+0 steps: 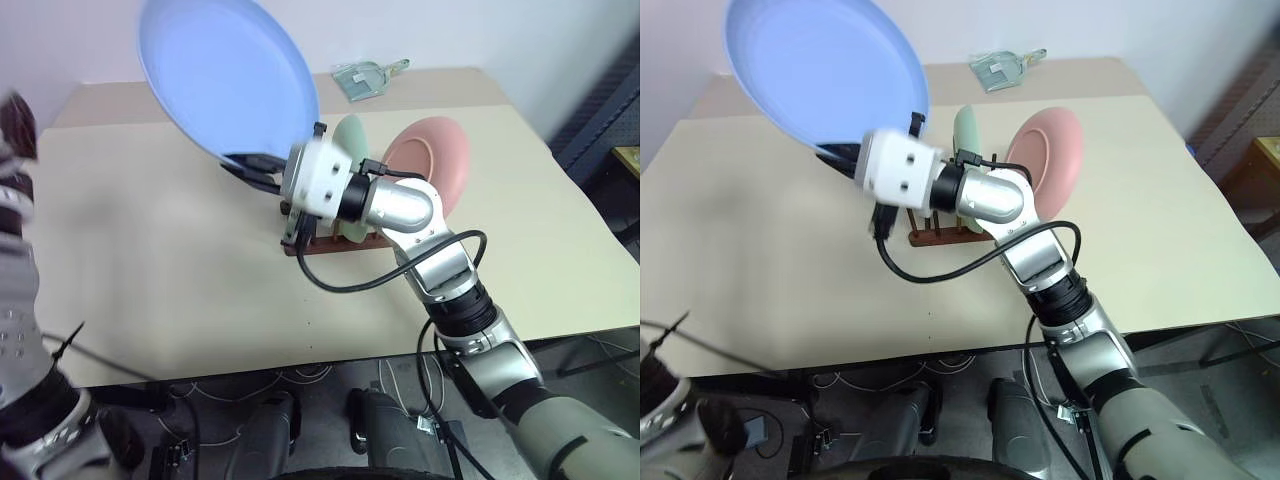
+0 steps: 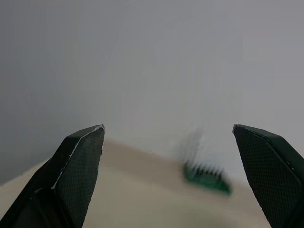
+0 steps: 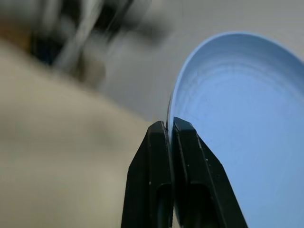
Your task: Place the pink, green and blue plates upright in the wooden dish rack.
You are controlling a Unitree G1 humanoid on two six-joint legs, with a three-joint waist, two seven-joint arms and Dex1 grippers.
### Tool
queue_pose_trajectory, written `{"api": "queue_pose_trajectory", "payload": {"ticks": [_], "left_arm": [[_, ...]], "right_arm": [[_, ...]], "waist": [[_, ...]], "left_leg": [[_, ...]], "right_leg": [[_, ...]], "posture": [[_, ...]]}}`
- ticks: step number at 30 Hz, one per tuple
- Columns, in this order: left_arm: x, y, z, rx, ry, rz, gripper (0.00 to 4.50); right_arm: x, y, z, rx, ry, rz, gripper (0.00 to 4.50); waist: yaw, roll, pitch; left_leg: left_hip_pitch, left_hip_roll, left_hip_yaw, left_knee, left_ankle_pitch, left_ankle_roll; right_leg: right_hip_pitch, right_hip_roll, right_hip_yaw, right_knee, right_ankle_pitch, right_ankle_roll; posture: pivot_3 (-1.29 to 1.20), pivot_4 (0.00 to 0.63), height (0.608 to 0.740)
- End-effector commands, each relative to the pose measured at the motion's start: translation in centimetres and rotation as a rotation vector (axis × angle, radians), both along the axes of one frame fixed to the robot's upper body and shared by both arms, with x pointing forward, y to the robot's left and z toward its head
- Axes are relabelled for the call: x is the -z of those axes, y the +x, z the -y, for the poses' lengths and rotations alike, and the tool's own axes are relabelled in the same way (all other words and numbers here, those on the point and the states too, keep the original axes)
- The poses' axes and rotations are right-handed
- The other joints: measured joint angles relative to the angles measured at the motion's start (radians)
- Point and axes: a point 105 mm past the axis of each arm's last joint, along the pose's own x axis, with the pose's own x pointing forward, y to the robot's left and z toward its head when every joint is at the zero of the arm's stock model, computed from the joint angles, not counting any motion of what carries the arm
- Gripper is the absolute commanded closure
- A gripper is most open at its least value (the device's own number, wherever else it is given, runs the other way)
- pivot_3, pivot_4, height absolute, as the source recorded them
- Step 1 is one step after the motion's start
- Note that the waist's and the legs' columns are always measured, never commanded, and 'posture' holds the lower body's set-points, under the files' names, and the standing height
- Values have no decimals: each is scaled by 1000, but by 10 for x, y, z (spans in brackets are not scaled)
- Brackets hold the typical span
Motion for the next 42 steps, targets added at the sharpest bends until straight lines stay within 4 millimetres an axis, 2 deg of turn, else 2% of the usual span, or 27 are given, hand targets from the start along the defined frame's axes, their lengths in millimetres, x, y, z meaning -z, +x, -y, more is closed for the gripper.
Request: {"api": "queue_pose_trajectory", "payload": {"ticks": [1,2,4,5,8,10,13,17,33,41,42], "left_arm": [[21,-2,33,199,160,-98,52],[28,-3,38,237,178,-120,52],[58,-7,65,372,234,-219,52],[65,-9,72,406,247,-241,52],[104,-20,100,548,292,-351,52],[115,-28,115,637,295,-370,52],[115,-35,129,722,286,-352,52],[114,-34,133,730,298,-345,52],[113,-30,136,719,317,-344,52],[113,-29,137,715,319,-343,52],[112,-29,137,713,319,-341,0]], "right_arm": [[-26,-12,11,-108,144,-182,4500],[-28,-12,13,-114,157,-215,4500],[-30,-10,16,-143,205,-334,4500],[-31,-11,16,-152,214,-368,4500],[-26,-5,18,-189,329,-630,4500],[-22,-1,19,-195,394,-768,4500],[-19,6,24,-172,451,-875,4500],[-14,18,30,-138,518,-994,4500],[7,34,33,-56,599,-1221,4500],[12,36,33,-39,598,-1269,4500],[13,36,33,-36,596,-1270,3877]], "waist": [[7,0,0],[9,0,0],[6,0,0],[5,0,0],[1,1,-1],[0,2,-1],[2,3,0],[0,5,0],[-2,5,0],[-2,5,0],[-2,5,0]], "left_leg": [[1,0,0,0,0,0],[1,0,-1,0,-2,-2],[1,0,-2,0,-2,-3],[1,0,-1,-2,-2,-2],[1,0,0,-7,-2,-3],[2,0,0,-13,-2,-3],[1,1,0,-16,-1,-3],[-1,2,0,-14,0,-3],[0,2,0,-12,1,-1],[-1,2,0,-12,1,-1],[-1,2,0,-12,1,-1]], "right_leg": [[0,0,0,-1,-1,-2],[-2,-1,0,-2,-2,-3],[-1,-1,0,-4,-2,-5],[-1,-1,1,-6,-1,-6],[-2,-2,3,-6,-2,-8],[-4,-2,6,-4,-4,-11],[-10,-1,6,0,-6,-15],[-10,-1,6,-1,-6,-16],[-8,-1,4,-2,-5,-15],[-8,-1,4,-3,-5,-15],[-8,-1,4,-3,-5,-15]], "posture": [[0,150,740],[0,150,740],[0,150,740],[0,150,740],[0,150,740],[0,150,740],[0,150,740],[0,150,740],[0,150,740],[0,150,740],[0,150,740]]}}
